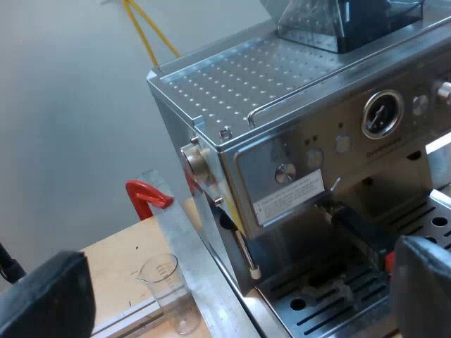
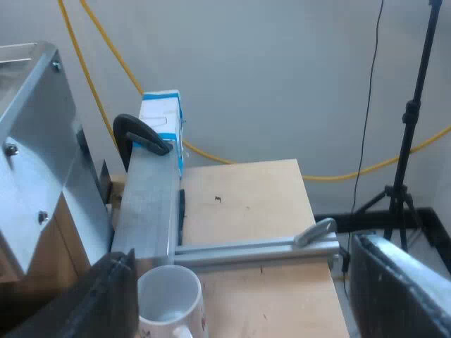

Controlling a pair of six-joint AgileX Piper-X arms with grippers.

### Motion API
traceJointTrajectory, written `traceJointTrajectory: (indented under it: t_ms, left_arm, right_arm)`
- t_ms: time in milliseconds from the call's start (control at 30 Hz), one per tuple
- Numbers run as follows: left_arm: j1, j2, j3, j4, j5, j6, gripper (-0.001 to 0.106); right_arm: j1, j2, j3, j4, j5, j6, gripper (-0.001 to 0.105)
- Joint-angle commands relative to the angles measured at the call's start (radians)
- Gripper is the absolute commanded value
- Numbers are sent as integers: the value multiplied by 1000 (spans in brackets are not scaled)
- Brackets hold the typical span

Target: Put the handle in the coffee machine

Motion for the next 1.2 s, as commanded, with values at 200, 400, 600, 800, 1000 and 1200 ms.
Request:
traceJointTrajectory:
  t_ms: [200, 400, 600, 800, 1000, 1200]
  left_arm:
    - [0, -227, 154, 18, 38, 22, 86]
    - [7, -298, 224, 95, 37, 72, 86]
    - [43, -301, 261, 54, 29, 60, 86]
    - [90, -301, 305, -32, 17, -27, 86]
    - [100, -301, 351, -76, 9, -63, 86]
    - [100, -299, 400, -79, -61, -63, 86]
  right_arm:
    - [-5, -213, 94, 0, -33, -17, 64]
    - [-5, -338, 186, 23, -33, -14, 64]
    - [-6, -340, 215, 59, -36, -8, 64]
    - [-6, -340, 266, 59, -40, -8, 64]
    - [-6, -340, 337, 55, -40, -8, 64]
    - [-6, -340, 409, 52, -40, -8, 64]
